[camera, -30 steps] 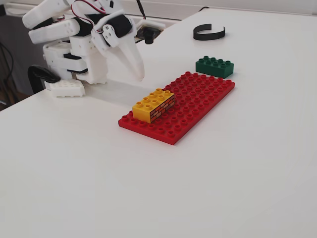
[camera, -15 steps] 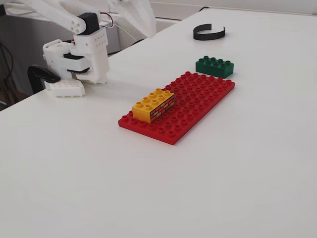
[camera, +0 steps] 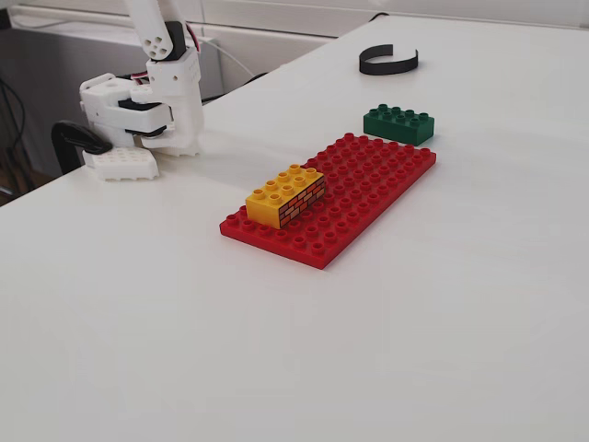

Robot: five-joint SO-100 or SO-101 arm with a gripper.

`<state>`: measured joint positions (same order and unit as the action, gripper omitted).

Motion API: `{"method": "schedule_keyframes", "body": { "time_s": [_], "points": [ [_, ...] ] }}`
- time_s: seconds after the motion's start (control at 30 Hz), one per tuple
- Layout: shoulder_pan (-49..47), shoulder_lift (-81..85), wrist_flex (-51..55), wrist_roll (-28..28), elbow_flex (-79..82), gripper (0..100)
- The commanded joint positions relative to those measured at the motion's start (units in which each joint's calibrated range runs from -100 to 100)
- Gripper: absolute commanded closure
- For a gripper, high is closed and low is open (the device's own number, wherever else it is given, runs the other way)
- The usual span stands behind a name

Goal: Grab the loose lego brick and stack it on top of the fixed one.

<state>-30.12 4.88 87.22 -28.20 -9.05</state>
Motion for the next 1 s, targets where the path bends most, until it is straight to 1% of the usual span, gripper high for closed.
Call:
{"method": "schedule_keyframes", "body": {
  "time_s": [0.0,0.07,0.13,0.3,0.37,0.4,0.57,0.7,0.77,0.83,0.97],
  "points": [
    [-3.4,-5.9,0.5,-3.8,-7.3,99],
    [-5.1,-9.7,1.2,-5.9,-10.1,99],
    [-6.8,-12.8,2.2,-10.1,-13.8,99],
    [-8.8,-18.6,9.1,-25.6,-21.2,98],
    [-8.9,-20.4,11.7,-30.2,-21.9,98],
    [-9.0,-21.2,11.9,-31.6,-22.0,99],
    [-8.2,-25.5,9.2,-34.2,-22.2,98],
    [-8.6,-28.2,9.0,-41.7,-22.1,99],
    [-9.0,-28.9,8.8,-44.2,-22.2,99],
    [-9.0,-29.5,7.3,-46.0,-21.8,99],
    [-8.8,-30.7,4.2,-47.8,-21.5,99]
  ]
}}
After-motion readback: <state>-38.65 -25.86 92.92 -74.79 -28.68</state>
